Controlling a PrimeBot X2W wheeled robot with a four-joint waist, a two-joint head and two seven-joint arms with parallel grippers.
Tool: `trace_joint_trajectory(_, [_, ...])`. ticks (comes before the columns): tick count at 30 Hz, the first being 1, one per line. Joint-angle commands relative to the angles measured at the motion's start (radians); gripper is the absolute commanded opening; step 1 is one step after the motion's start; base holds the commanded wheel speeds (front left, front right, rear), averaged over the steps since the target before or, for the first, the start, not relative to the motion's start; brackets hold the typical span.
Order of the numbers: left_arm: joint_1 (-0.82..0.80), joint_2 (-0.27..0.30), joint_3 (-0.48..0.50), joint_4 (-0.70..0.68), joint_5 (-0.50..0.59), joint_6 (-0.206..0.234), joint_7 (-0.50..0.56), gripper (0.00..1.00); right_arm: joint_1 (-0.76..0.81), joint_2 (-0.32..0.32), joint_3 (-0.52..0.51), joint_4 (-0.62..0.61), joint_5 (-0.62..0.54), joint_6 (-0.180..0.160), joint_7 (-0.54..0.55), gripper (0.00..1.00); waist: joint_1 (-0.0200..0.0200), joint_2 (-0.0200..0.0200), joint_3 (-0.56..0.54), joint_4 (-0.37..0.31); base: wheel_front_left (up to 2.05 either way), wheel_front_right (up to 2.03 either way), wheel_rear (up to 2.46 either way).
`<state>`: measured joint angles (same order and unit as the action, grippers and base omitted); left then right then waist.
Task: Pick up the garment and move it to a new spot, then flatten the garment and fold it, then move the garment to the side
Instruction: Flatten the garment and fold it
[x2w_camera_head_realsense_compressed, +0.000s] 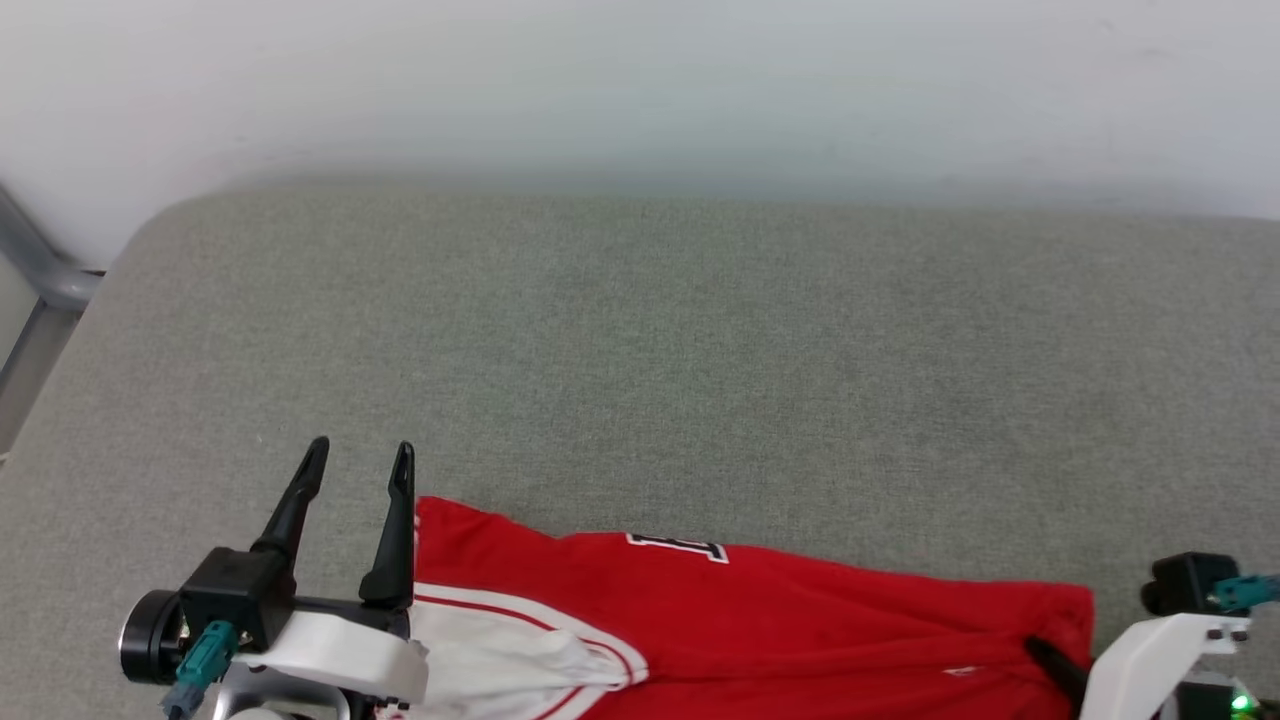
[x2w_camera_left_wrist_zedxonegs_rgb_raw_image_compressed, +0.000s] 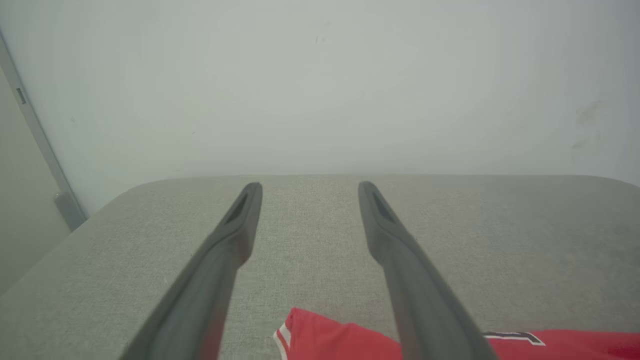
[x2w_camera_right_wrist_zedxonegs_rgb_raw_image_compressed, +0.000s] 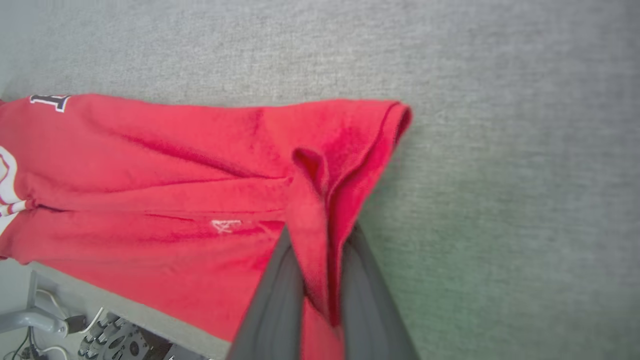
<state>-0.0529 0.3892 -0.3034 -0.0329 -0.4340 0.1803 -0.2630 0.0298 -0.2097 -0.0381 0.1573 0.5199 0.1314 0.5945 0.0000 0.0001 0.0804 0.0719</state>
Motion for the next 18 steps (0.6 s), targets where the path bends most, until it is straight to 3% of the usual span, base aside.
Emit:
trace_joint_trajectory(1, [0.016,-0.002,0.001,0.007,0.005,0.004,-0.002,1.0,-0.014,-0.02,-0.021,-0.008,0.003,-0.002,0.003,0.0,0.0,-0.0001,-0.018,-0.011,0.0,0.0,0.0])
trace_joint_trajectory(12, [0.048,0.009,-0.017,0.035,0.005,0.004,0.005,1.0,0.023,-0.092,-0.231,-0.009,-0.014,-0.001,0.06,0.0,0.0,-0.0001,-0.069,-0.025,0.0,0.0,0.0])
trace_joint_trajectory(16, [0.049,0.007,-0.024,0.039,0.001,0.007,0.01,1.0,0.035,-0.069,-0.296,-0.02,0.009,-0.001,0.12,0.0,0.0,-0.0001,-0.078,-0.024,0.0,0.0,0.0])
trace_joint_trajectory(18, [0.051,0.008,-0.026,0.04,0.001,0.007,0.011,1.0,0.031,-0.025,-0.32,-0.023,0.076,-0.001,0.176,0.0,0.0,-0.0001,-0.081,-0.024,0.0,0.0,0.0])
